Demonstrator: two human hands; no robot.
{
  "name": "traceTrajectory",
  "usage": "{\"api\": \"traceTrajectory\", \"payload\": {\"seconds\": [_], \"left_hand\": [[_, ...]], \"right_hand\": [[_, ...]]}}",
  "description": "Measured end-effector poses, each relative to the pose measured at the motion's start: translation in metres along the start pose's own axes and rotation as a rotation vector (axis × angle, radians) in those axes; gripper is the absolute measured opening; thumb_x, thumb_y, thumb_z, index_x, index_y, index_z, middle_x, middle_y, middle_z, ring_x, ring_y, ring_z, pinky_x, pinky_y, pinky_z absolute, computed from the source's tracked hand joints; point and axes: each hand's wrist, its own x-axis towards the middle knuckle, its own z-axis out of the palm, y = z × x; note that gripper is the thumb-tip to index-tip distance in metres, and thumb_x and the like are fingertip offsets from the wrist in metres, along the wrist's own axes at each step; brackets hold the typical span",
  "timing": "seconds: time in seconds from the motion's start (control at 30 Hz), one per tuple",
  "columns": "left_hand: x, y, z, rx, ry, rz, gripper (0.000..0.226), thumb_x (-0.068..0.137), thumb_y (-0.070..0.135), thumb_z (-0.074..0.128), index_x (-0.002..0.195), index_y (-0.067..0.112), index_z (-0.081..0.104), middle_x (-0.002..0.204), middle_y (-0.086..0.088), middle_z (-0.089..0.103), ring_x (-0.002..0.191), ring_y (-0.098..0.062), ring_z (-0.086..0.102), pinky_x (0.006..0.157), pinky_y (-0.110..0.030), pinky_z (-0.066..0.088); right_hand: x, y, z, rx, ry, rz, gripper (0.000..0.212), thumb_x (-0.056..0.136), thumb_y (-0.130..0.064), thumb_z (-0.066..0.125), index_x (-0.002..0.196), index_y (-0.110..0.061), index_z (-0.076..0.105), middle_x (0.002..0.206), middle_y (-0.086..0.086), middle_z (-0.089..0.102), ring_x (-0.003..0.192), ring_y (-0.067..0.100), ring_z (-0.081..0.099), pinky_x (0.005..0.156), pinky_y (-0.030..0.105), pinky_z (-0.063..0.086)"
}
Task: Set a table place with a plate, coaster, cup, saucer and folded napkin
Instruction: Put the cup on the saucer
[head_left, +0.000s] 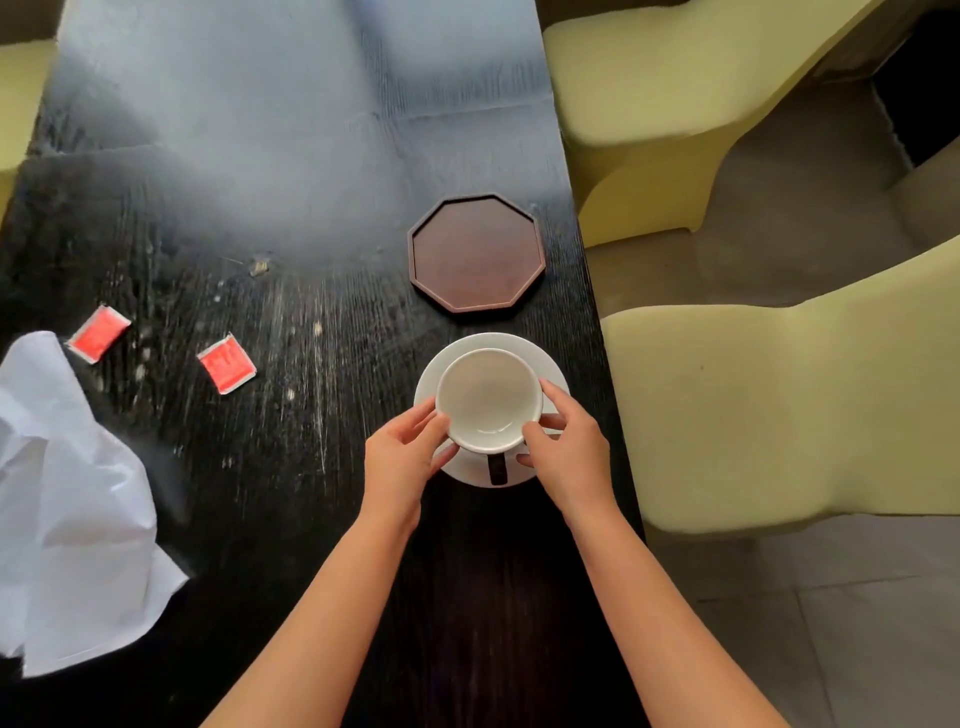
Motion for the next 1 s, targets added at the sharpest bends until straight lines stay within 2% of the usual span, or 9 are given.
{"api": "traceTrajectory", "payload": {"seconds": [0.07,0.2,0.33,0.4,0.5,0.7,0.87,1.0], "left_hand": [[0.000,-0.003,0.002,-0.008,0.012,-0.001,0.022,0.086,0.012,0.064,0.101,0.029,0.067,0.106,0.001,0.072,0.100,-0.011,0.067,0.071,-0.021,0.057],[0.001,-0.006,0.004,-0.022,0.023,0.008,0.022,0.085,0.011,0.064,0.096,0.030,0.068,0.101,0.003,0.073,0.098,-0.010,0.068,0.068,-0.019,0.056],[0.003,-0.004,0.006,-0.029,0.013,0.017,0.022,0.085,0.012,0.065,0.090,0.033,0.069,0.095,0.007,0.074,0.097,-0.009,0.068,0.066,-0.019,0.055],[0.003,-0.004,0.005,-0.019,0.009,0.021,0.023,0.085,0.014,0.065,0.090,0.036,0.069,0.098,0.007,0.073,0.099,-0.009,0.068,0.067,-0.020,0.056],[0.002,-0.004,0.002,0.016,-0.001,0.041,0.023,0.086,0.017,0.064,0.100,0.034,0.066,0.109,0.005,0.070,0.103,-0.008,0.065,0.070,-0.023,0.057],[-0.003,-0.007,0.001,0.049,-0.015,0.067,0.030,0.085,0.013,0.065,0.097,0.041,0.067,0.101,0.018,0.070,0.098,0.002,0.065,0.067,-0.019,0.055],[-0.003,-0.009,0.003,0.041,-0.008,0.076,0.031,0.085,0.013,0.065,0.092,0.043,0.068,0.096,0.020,0.072,0.096,0.003,0.065,0.067,-0.018,0.055],[-0.001,-0.012,0.002,0.054,0.001,0.081,0.031,0.085,0.012,0.063,0.097,0.040,0.066,0.101,0.018,0.069,0.096,0.004,0.065,0.069,-0.017,0.056]], "right_hand": [[0.002,0.004,0.000,0.002,0.000,0.014,0.050,0.086,-0.013,0.057,0.132,-0.031,0.049,0.101,-0.005,0.060,0.092,0.015,0.064,0.080,0.042,0.059],[0.004,0.009,0.001,0.032,0.009,0.044,0.050,0.085,-0.013,0.057,0.131,-0.032,0.050,0.097,-0.007,0.061,0.086,0.013,0.065,0.078,0.041,0.059],[0.011,0.006,0.000,0.008,-0.017,0.038,0.051,0.084,-0.014,0.056,0.129,-0.035,0.051,0.097,-0.007,0.062,0.088,0.015,0.064,0.079,0.044,0.058],[0.013,0.005,-0.002,-0.007,-0.042,0.037,0.052,0.084,-0.015,0.056,0.130,-0.036,0.050,0.091,-0.013,0.060,0.089,0.014,0.063,0.080,0.044,0.058],[0.013,0.005,-0.005,-0.029,-0.064,0.031,0.052,0.084,-0.016,0.056,0.132,-0.037,0.048,0.087,-0.021,0.056,0.091,0.014,0.061,0.080,0.044,0.058],[0.009,0.007,-0.005,-0.028,-0.055,0.020,0.052,0.085,-0.013,0.057,0.132,-0.036,0.048,0.086,-0.022,0.056,0.072,0.007,0.061,0.074,0.042,0.060],[0.009,0.007,-0.005,-0.041,-0.051,0.008,0.052,0.085,-0.016,0.057,0.132,-0.037,0.047,0.088,-0.023,0.055,0.084,0.007,0.060,0.079,0.044,0.058],[0.008,0.009,-0.004,-0.047,-0.039,0.007,0.052,0.085,-0.016,0.056,0.133,-0.036,0.047,0.095,-0.012,0.059,0.093,0.015,0.061,0.082,0.045,0.057]]}}
